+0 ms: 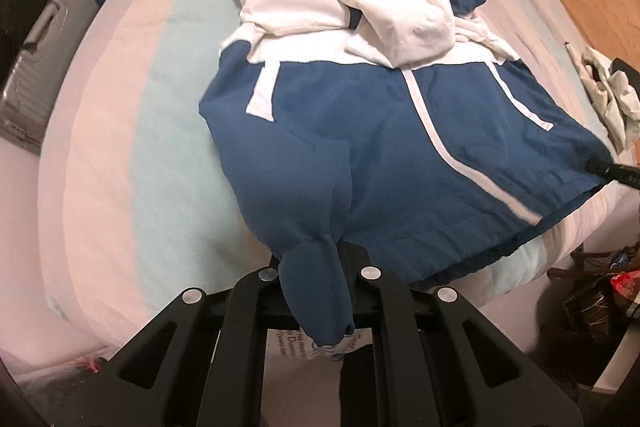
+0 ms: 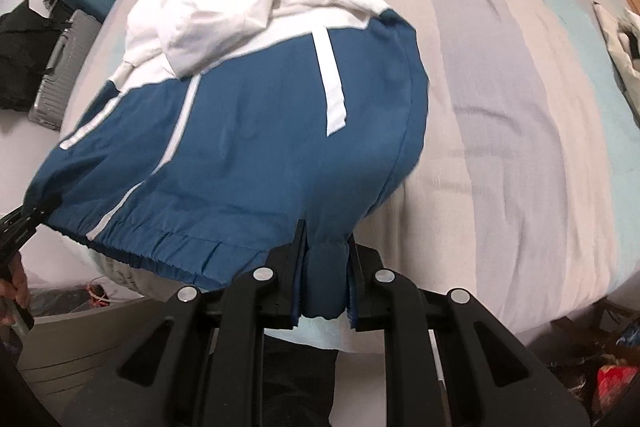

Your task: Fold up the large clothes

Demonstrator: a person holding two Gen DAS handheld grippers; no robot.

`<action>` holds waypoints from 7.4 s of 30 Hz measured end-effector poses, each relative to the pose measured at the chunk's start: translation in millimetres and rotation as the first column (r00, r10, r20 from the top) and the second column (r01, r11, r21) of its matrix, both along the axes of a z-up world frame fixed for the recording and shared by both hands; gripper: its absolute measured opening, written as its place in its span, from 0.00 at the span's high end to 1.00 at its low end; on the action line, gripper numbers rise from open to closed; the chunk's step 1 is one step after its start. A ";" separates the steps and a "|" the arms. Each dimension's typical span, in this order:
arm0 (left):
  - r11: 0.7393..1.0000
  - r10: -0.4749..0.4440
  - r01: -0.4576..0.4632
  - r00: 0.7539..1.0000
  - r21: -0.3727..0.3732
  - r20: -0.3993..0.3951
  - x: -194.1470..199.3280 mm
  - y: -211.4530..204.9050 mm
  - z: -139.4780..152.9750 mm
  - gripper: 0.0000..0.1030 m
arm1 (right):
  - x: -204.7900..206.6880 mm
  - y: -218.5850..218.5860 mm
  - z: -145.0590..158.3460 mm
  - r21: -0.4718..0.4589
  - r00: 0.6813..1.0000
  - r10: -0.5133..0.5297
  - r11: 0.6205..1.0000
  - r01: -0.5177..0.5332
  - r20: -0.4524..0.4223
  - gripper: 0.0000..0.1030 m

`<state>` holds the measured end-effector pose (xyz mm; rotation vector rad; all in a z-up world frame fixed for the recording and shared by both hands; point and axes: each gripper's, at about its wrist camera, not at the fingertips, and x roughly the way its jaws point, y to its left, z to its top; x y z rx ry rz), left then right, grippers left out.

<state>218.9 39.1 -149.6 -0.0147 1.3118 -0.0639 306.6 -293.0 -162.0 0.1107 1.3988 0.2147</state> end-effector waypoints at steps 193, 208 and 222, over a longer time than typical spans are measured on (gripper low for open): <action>0.999 -0.041 0.044 0.996 -0.028 0.075 349.5 -47.7 -73.2 0.06 | 299.5 134.6 -68.4 -0.165 0.968 0.130 0.982 -0.095 0.214 0.07; 0.998 -0.057 0.057 0.998 0.024 -0.009 337.4 -53.4 -137.7 0.05 | 286.2 129.3 -133.5 -0.234 0.983 0.148 0.965 -0.119 0.107 0.06; 0.995 -0.099 0.099 0.995 0.031 0.013 405.7 -97.8 -101.1 0.06 | 344.6 -17.2 -76.6 -0.010 0.991 0.082 0.997 -0.081 0.102 0.07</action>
